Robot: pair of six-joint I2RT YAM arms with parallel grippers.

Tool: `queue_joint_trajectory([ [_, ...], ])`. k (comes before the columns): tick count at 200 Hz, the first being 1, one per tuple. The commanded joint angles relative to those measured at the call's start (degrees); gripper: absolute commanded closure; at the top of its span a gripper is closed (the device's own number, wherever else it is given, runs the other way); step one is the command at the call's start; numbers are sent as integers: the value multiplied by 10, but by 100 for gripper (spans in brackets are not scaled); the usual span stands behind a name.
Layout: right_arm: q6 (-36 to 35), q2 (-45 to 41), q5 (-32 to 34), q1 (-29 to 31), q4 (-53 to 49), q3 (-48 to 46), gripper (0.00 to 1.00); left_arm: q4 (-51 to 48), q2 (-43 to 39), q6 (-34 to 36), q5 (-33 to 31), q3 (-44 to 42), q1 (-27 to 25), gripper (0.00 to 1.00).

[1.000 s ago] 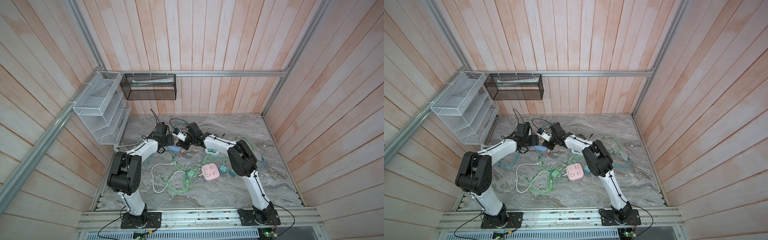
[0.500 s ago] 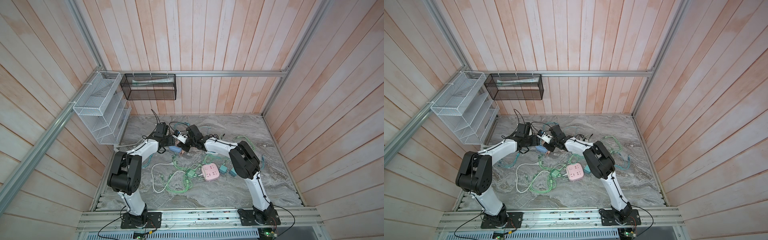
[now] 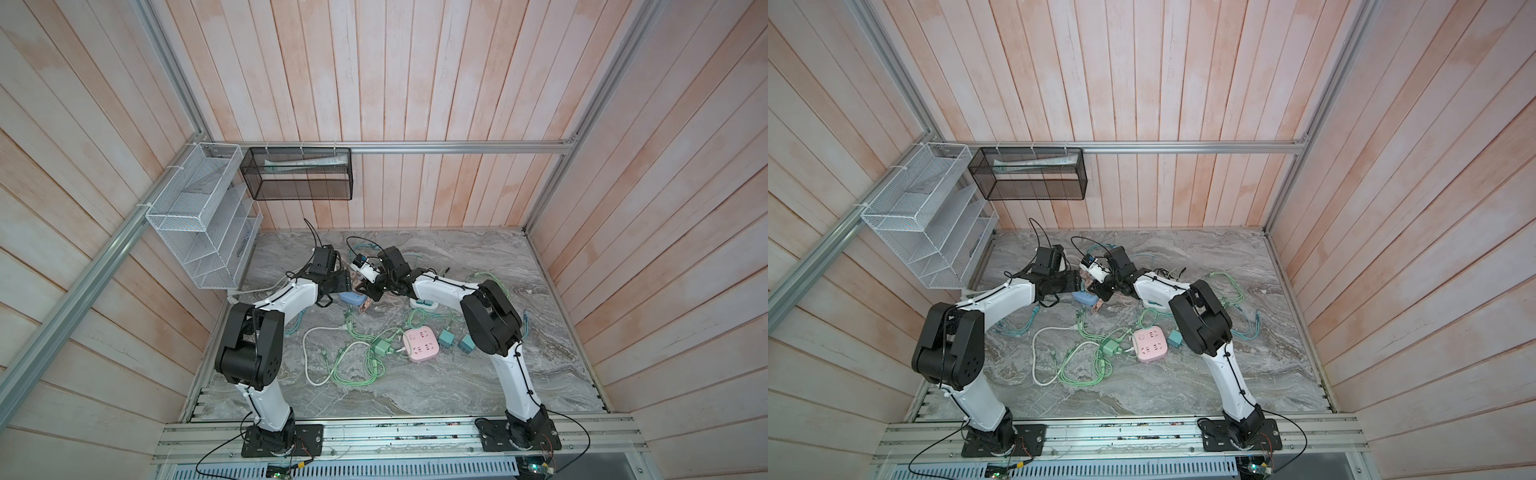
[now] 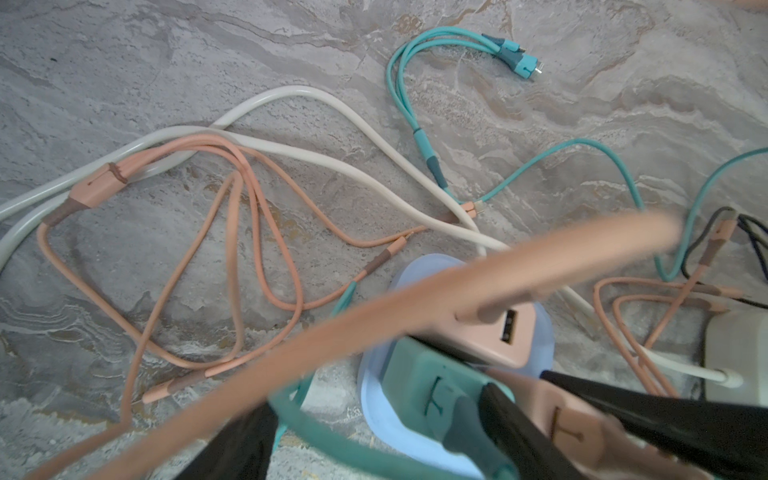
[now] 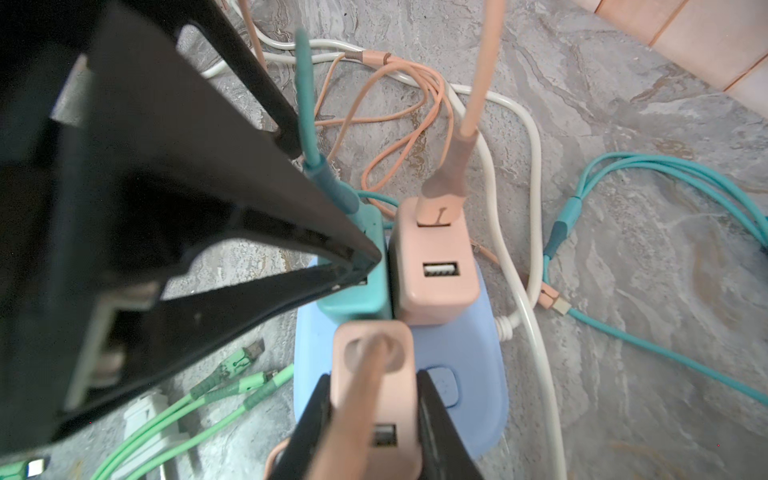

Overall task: Pull the plug off the socket
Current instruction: 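Pull the pink charger up out of the blue strip with the right gripper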

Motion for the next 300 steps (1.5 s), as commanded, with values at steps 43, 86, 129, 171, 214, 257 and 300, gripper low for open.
queue_joint_trajectory([
  [43, -60, -42, 93, 36, 12, 1, 100, -83, 40, 16, -13, -25, -4, 22],
  [86, -71, -59, 126, 38, 22, -11, 100, -83, 41, 14, -15, -25, -4, 22],
  [129, -28, -64, 93, 34, 34, -10, 100, -84, 41, 15, -19, -26, -4, 21],
  [171, -15, -64, 84, 31, 33, -14, 100, -84, 39, 15, -20, -28, -4, 21],
  [214, -22, -78, 91, 26, 31, -42, 100, -83, 39, 14, -20, -29, -3, 21],
  [257, 17, -92, 70, 13, 42, -73, 100, -85, 39, 11, -27, -29, -1, 21],
  [300, 54, -119, 74, 1, 52, -120, 100, -84, 36, 9, -30, -33, 3, 21],
])
